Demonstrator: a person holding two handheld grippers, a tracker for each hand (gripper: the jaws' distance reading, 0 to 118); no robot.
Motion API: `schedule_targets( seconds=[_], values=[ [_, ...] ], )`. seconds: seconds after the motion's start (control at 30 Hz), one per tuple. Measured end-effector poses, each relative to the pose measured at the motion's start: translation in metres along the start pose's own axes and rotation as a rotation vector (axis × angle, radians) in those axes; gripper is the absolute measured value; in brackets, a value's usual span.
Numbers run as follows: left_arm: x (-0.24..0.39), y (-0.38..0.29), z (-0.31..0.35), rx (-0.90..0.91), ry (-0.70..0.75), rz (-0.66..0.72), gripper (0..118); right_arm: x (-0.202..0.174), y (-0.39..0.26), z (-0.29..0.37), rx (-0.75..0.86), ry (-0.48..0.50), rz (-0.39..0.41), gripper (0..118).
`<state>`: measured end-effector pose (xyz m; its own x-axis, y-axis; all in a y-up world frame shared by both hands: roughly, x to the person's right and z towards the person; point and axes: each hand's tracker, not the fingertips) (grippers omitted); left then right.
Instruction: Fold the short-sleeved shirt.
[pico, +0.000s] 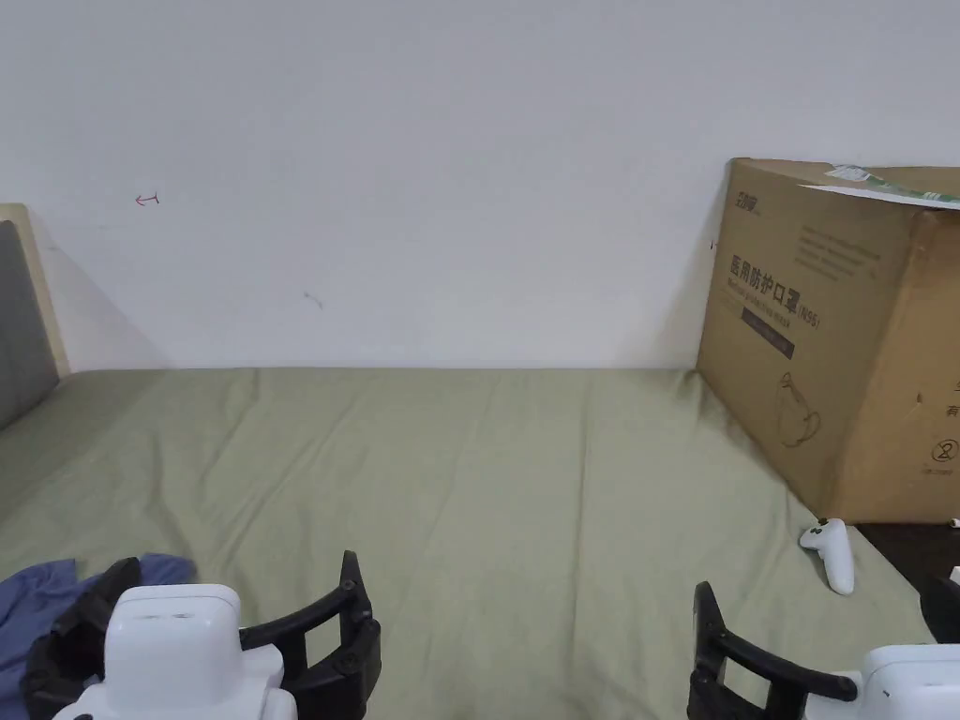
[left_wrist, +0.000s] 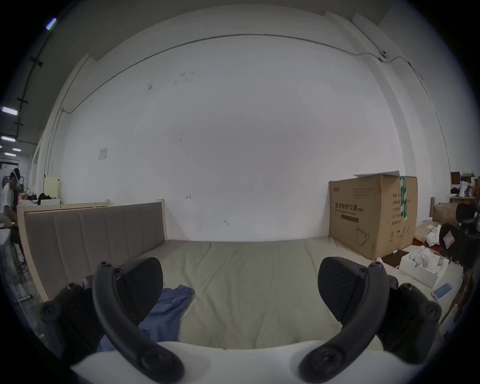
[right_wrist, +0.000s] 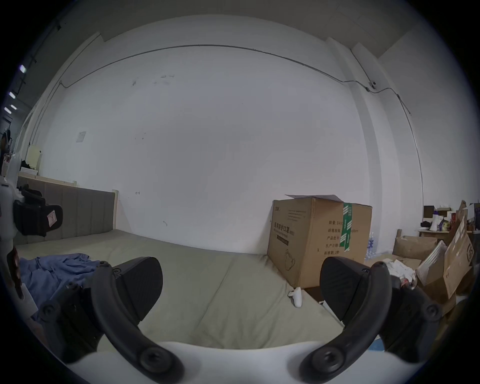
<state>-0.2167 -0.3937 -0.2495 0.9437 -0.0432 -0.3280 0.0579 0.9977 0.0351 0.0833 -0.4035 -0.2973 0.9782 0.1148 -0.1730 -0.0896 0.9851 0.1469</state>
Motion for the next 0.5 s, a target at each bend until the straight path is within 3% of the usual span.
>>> schedule_targets(
  seconds=[0.13,0.3,0.43,0.5],
  values=[
    [0.003,0.002,0.001,-0.007,-0.042,-0.047,118,0.002,-0.003,-0.008,-0.054,0.02,-0.057,118],
    [0.008,0.006,0.002,0.014,-0.049,-0.074,118,0.004,-0.001,-0.012,-0.059,-0.037,-0.069,118],
    [0.011,0.007,0.002,-0.003,-0.084,-0.034,116,0.002,0.003,-0.013,-0.062,-0.026,-0.019,118],
    [0.013,0.007,0.002,-0.005,-0.083,-0.027,106,-0.001,0.003,-0.013,-0.064,-0.013,0.015,116]
  ],
)
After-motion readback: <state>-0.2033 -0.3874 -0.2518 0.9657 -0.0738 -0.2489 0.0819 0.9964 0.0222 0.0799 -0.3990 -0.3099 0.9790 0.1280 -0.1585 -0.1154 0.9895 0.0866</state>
